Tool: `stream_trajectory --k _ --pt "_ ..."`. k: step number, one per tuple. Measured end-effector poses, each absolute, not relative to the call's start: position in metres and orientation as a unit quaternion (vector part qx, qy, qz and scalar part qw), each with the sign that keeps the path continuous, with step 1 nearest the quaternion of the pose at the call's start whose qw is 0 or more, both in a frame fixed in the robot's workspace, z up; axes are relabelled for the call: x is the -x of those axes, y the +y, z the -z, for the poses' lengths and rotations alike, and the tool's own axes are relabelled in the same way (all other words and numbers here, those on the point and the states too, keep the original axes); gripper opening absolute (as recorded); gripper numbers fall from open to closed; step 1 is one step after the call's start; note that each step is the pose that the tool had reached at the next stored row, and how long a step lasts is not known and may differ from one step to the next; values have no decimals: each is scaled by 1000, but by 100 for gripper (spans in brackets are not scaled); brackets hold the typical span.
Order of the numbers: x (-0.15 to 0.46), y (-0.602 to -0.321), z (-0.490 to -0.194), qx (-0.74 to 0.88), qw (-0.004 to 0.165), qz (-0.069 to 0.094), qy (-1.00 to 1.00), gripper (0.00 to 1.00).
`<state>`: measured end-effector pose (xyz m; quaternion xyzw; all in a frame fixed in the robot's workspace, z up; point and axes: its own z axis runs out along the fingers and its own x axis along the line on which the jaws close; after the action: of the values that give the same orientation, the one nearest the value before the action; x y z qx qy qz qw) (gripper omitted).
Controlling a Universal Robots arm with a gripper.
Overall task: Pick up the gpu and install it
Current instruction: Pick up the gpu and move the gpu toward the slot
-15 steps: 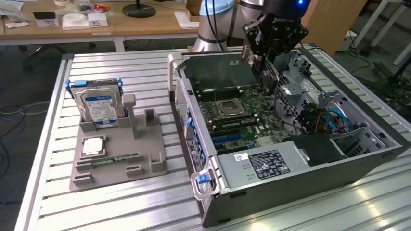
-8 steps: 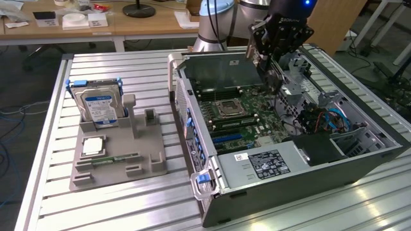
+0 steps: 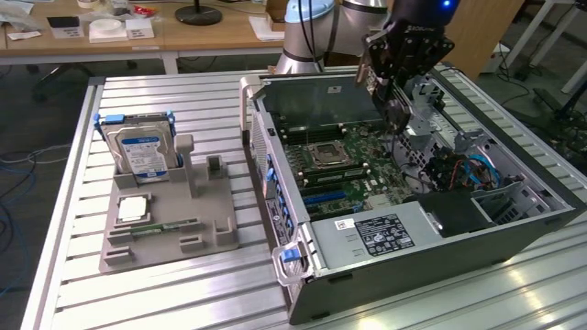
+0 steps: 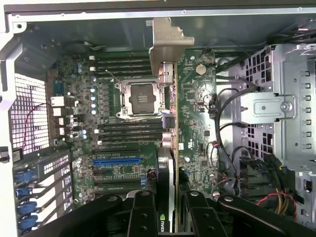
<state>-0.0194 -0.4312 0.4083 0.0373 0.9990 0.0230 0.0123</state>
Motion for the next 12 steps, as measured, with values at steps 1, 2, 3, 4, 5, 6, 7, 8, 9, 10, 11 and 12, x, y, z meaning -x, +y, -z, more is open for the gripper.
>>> stream_trajectory --k 1,2,3,4,5,6,7,8,9,10,11,12 --pt "19 -431 -408 -37 12 -23 999 27" --pt "18 -431 -408 -37 12 -23 999 27" --pt "18 -431 -408 -37 12 -23 999 27" --pt "18 -431 -408 -37 12 -23 999 27" --pt "18 -431 -408 -37 12 -23 999 27" --pt "18 -431 -408 -37 12 -23 999 27" --pt "18 -431 -408 -37 12 -23 999 27" --pt "17 -431 -408 -37 12 -23 999 27" --pt "17 -431 -408 -37 12 -23 999 27" --pt "17 -431 -408 -37 12 -23 999 27" --pt "16 -431 -408 -37 12 -23 999 27" --pt "15 -431 -408 -37 12 -23 999 27"
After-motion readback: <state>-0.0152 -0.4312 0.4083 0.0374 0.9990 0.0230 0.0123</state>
